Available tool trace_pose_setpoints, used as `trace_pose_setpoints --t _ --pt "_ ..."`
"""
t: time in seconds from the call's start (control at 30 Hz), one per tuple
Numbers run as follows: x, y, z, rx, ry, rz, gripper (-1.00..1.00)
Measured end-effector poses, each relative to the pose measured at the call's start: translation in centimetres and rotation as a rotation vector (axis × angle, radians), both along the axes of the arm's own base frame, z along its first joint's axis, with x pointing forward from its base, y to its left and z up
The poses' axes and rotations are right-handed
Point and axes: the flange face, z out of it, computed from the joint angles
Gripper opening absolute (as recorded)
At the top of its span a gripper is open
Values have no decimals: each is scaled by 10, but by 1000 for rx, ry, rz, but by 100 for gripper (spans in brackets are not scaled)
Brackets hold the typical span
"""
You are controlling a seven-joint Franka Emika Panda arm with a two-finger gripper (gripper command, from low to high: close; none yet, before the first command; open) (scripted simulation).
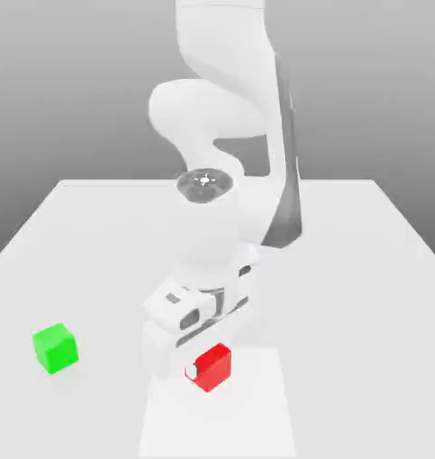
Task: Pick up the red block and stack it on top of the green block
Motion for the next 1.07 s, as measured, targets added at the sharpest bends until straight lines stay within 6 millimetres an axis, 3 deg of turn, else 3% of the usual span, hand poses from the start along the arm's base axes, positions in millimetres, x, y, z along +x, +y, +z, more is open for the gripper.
trace_pose_setpoints --t 0.17,0.37,0.57,0.6,0.77,0.97,1.0,1.07 --pt "-1 -5 38 1 2 -10 -100" --pt "-8 -121 59 1 -1 -249 -100" --pt "-49 -232 75 2 2 -470 -100" --pt "-53 -241 76 3 1 -486 -100" --pt "-50 -246 57 6 -4 -481 -100" --pt "-53 -246 19 4 0 -485 -100" --pt "-54 -246 14 3 1 -487 100" --pt "-54 -246 14 3 1 -487 100"
